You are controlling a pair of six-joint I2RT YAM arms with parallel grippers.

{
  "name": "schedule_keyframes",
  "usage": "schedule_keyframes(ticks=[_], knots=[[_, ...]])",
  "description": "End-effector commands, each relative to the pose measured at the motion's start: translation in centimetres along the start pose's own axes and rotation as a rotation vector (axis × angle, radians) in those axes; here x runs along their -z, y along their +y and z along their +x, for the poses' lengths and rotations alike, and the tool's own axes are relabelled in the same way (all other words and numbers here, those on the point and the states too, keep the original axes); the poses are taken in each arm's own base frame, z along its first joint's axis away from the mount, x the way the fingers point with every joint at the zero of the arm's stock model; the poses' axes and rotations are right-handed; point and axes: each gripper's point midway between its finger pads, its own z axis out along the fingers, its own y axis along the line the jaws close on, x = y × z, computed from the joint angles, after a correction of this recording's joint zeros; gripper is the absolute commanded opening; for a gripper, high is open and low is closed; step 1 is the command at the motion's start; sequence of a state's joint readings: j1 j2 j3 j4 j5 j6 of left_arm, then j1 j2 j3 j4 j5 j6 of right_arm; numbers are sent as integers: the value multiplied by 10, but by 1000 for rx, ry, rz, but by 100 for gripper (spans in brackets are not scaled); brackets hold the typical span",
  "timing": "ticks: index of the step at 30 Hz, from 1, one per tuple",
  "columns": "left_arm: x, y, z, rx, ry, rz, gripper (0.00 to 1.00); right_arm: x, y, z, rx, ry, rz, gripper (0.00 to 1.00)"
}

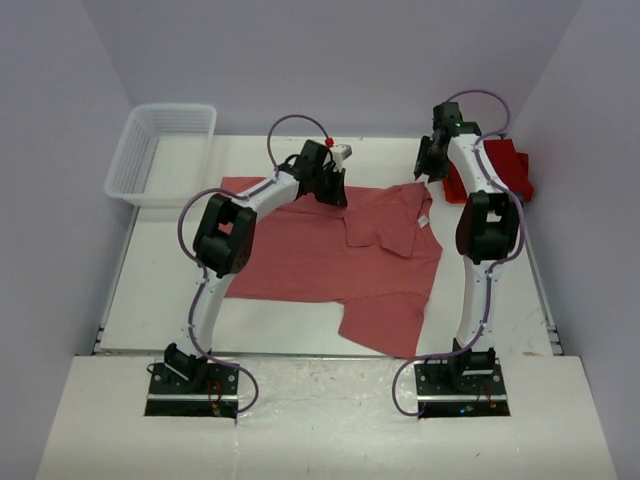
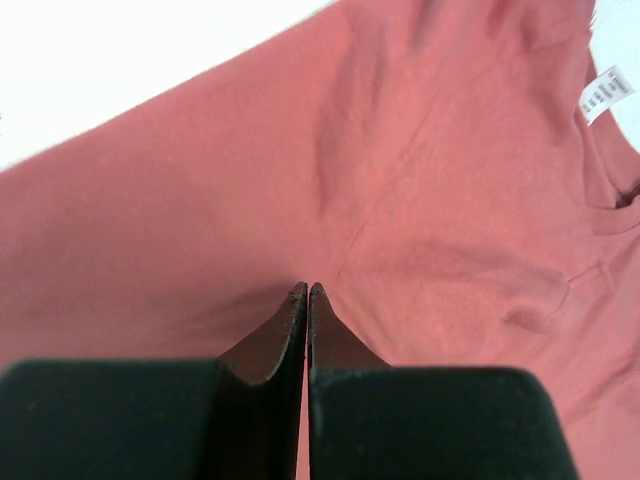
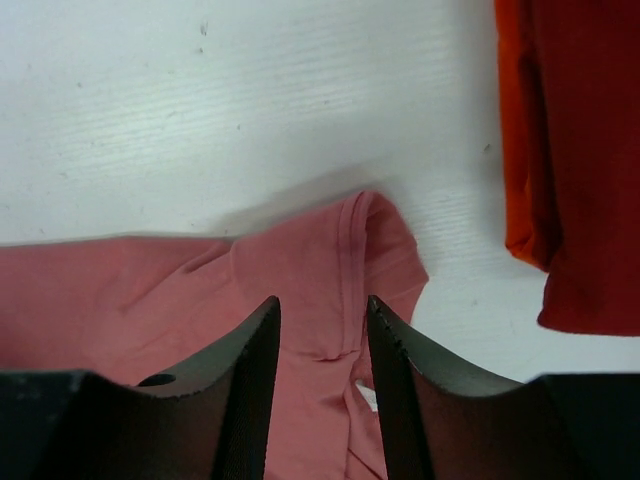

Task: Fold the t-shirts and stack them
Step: Fold the flattened tshirt in 1/3 of the way

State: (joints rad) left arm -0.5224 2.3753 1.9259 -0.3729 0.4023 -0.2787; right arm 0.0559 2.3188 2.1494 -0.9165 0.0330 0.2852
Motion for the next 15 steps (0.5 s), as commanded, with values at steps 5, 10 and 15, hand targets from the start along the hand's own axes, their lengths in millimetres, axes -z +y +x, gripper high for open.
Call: schedule_keyframes(ticks=[5,10,15], knots=[[1,-20,-21,-2,-59,100,0,9,-1,-27,-16,-35,-89,41],[1,-21,-18,9,-55,110,0,-7,3,-16,-33,17,-128,41],[0,-23,-12,19,-42,130,0,-19,5,-8,-37,59,-141,40]])
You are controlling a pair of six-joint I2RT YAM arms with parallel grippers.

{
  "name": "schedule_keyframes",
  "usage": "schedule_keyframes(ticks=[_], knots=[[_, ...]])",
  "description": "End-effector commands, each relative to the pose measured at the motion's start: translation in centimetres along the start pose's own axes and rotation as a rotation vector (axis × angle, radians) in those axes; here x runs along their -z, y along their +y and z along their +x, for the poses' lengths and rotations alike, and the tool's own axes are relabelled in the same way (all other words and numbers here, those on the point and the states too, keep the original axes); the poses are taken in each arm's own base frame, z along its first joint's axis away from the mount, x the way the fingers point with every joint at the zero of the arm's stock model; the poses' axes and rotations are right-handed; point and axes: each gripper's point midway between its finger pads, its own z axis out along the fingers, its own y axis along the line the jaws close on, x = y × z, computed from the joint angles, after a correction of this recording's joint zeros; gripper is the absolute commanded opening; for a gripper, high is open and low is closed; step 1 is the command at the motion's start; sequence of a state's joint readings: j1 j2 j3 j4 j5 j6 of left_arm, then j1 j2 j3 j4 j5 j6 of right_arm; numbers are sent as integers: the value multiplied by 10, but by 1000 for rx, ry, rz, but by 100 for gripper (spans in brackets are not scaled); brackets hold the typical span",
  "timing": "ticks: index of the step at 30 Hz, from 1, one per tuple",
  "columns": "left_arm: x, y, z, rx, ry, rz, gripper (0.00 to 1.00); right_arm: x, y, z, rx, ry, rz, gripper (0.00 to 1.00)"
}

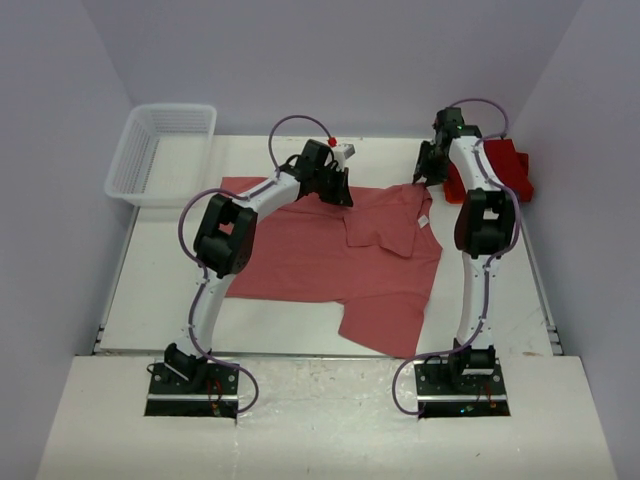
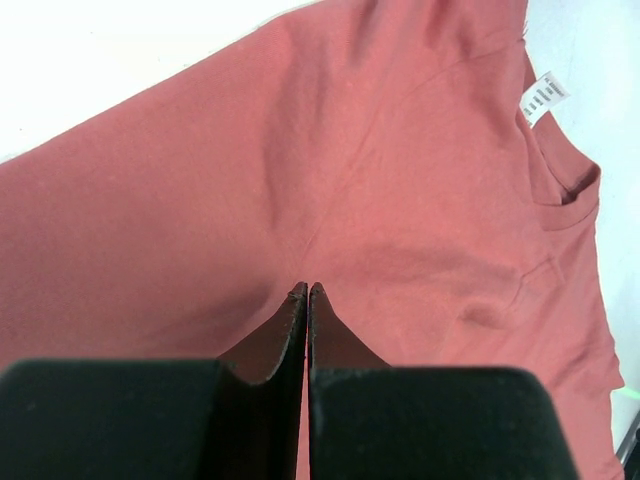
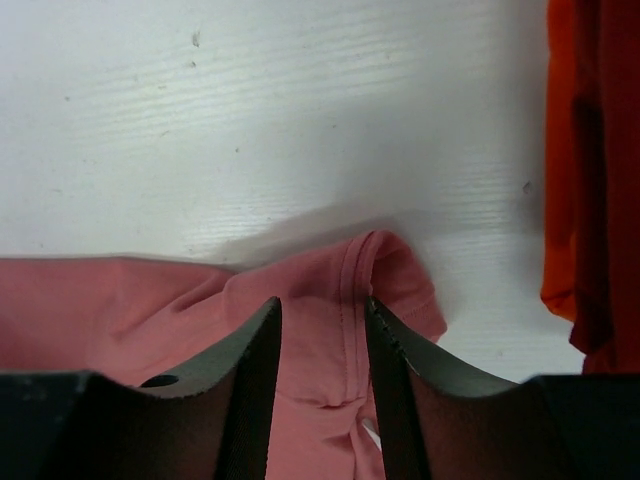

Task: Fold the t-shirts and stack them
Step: Fold the flattened tshirt in 1/3 of the way

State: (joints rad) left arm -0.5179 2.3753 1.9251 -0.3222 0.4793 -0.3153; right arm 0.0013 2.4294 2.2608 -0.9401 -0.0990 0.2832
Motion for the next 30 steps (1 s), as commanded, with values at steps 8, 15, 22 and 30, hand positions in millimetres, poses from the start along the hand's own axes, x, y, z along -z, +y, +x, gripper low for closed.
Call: schedule_keyframes(ticks=[8,15,22,30], knots=[[2,-14,-3,-1,-19,64,0,-7,-14,-2,-23,25,-3,40],[-8,-3,7,19,4,48,0,-11,-9,-2,-21,24,-30,32],[-10,1,11,18,15,35,0,-8,-1,-6,-11,20,-81,17],[-11,26,18,65,13,-24,0,-1,-30,-12,-60,-33,62,0]])
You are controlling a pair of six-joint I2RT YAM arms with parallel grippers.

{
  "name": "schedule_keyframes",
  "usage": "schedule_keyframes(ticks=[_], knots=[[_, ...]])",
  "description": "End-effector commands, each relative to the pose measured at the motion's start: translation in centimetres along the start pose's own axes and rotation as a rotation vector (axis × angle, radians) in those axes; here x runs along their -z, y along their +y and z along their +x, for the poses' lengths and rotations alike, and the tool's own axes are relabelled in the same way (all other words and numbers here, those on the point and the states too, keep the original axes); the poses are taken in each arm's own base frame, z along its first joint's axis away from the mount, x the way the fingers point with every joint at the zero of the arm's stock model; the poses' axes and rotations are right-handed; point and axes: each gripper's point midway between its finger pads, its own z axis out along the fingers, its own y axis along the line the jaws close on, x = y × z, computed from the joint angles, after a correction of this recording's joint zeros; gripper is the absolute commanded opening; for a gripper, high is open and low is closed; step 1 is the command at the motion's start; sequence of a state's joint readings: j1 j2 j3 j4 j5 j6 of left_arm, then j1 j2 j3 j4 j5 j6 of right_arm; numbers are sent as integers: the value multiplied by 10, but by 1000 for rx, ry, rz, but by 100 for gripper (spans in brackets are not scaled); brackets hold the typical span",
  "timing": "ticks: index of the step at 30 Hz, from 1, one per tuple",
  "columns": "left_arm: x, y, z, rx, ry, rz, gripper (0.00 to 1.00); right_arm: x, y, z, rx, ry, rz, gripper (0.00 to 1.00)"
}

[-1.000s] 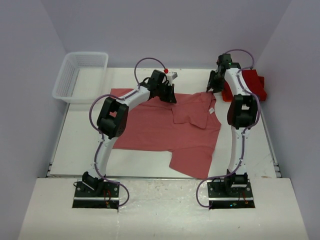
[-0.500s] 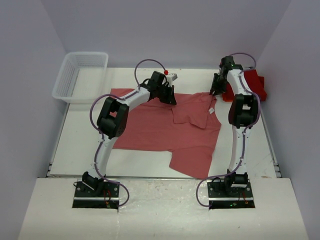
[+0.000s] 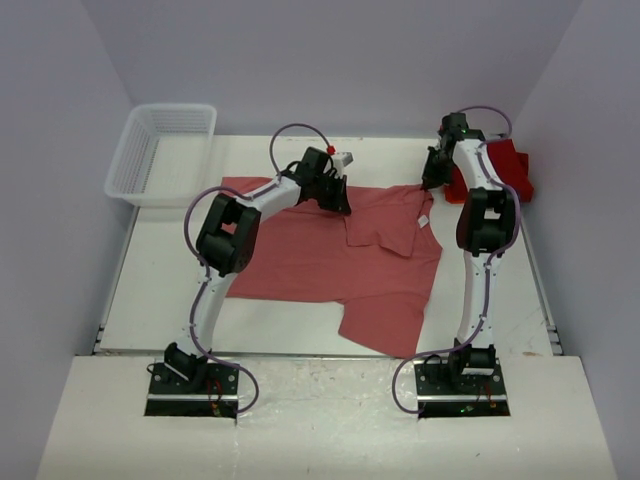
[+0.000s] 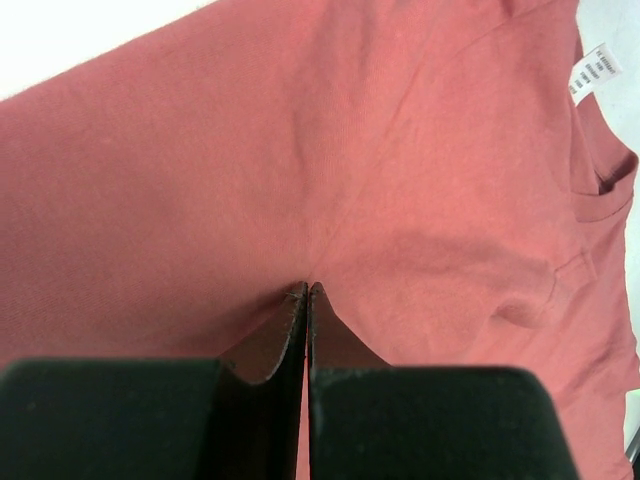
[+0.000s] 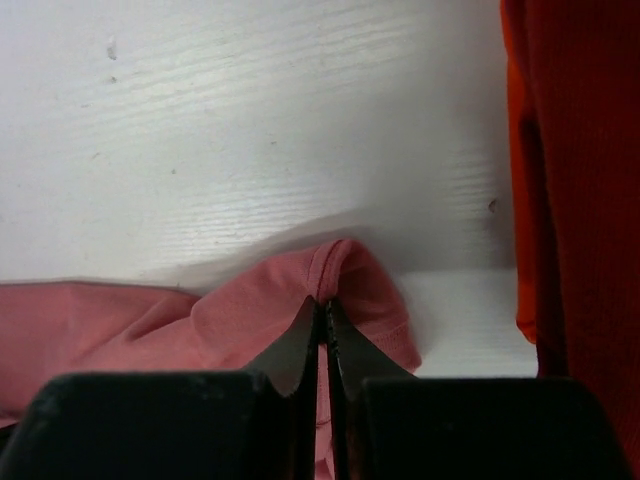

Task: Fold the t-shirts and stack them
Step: Fold the flattened tshirt in 1/3 of the way

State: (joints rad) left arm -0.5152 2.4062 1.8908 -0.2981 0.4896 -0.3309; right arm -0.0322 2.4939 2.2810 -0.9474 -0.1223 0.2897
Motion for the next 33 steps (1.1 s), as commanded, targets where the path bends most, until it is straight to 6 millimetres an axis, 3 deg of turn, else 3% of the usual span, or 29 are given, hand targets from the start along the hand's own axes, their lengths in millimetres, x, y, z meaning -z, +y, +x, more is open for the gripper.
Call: schedule_keyframes(ticks=[1,9,16,19,23,25,28,31,33], knots=[[1,19,-2,45,-21,-23,0,24,-14,-20,-32,-86,65,0],[-2,32,7,65,-6,-23,0,33,-44,-19,-114,-114,187,0],[-5,32,10,70,1,-3,0,46,-39,-29,-106,-176,169,0],[-5,31,10,68,3,6,0,40,-40,-27,-96,-149,169,5],[0,24,5,59,0,29,0,29,-45,-19,-108,-111,188,24],[9,16,-3,45,-20,33,0,31,-44,-21,-106,-128,187,26],[28,-1,-24,2,-73,47,1,48,-38,-32,-89,-196,163,38],[45,-12,-43,-34,-111,34,9,71,-35,-42,-86,-249,167,40],[55,-17,-48,-41,-122,26,21,87,-28,-44,-73,-278,166,40]])
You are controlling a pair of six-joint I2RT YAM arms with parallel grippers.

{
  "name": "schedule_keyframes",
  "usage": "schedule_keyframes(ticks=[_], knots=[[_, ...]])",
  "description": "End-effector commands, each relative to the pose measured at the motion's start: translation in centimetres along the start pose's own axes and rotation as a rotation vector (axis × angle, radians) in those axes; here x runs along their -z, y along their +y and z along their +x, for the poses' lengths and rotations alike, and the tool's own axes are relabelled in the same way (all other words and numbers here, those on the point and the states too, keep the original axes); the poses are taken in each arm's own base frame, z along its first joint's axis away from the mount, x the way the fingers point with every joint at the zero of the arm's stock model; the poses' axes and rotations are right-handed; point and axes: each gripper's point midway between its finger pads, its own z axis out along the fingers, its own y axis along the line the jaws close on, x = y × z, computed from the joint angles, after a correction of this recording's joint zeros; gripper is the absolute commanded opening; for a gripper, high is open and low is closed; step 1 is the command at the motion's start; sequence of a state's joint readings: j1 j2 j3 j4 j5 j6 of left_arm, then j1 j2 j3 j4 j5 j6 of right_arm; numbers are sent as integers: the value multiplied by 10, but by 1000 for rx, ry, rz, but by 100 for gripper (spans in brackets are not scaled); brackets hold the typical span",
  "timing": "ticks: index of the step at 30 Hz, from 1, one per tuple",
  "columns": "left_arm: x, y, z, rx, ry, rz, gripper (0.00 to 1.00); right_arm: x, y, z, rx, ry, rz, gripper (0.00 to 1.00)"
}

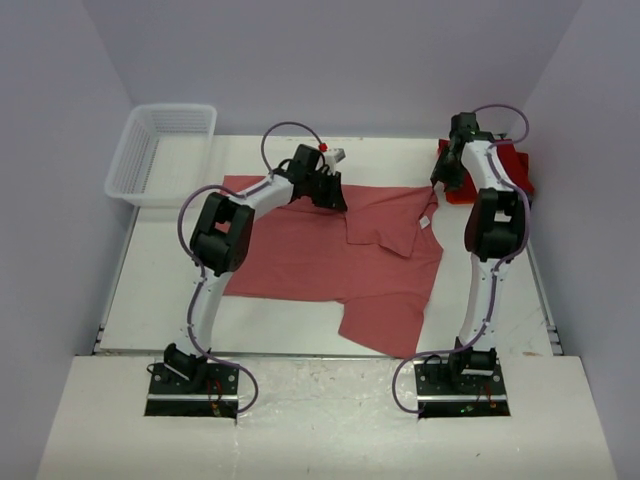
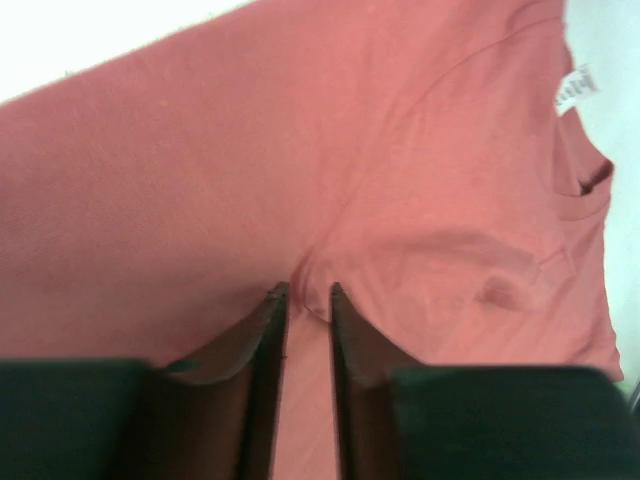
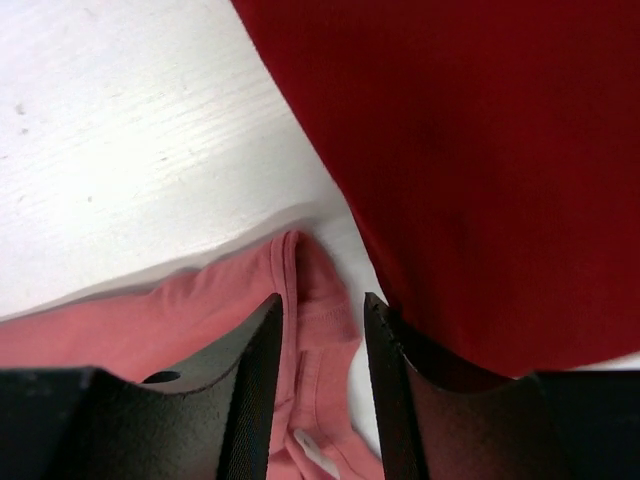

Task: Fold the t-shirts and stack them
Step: Fold the flattened tshirt in 1/3 of the way

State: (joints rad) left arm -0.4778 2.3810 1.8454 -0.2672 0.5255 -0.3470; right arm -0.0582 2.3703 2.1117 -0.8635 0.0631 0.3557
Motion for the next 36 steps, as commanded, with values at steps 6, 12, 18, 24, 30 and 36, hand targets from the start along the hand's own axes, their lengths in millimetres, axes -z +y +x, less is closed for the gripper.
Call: schedule_keyframes(ticks=[6,12,18,24,30,36], knots=[[60,-60,-49,-117,-139,12,49,98,23,-19,29,-192,-69,41],[41,-78,-13,-107,-65,56,39,103,55,41,98,-83,-158,16],[32,-82,18,-111,-23,21,39,107,66,87,122,-53,-213,0],[28,-77,36,-108,-3,9,37,93,70,121,110,23,-264,0],[20,-71,41,-97,6,7,36,78,71,137,117,72,-260,0],[13,-61,55,-78,43,-12,36,74,75,148,118,100,-253,0]])
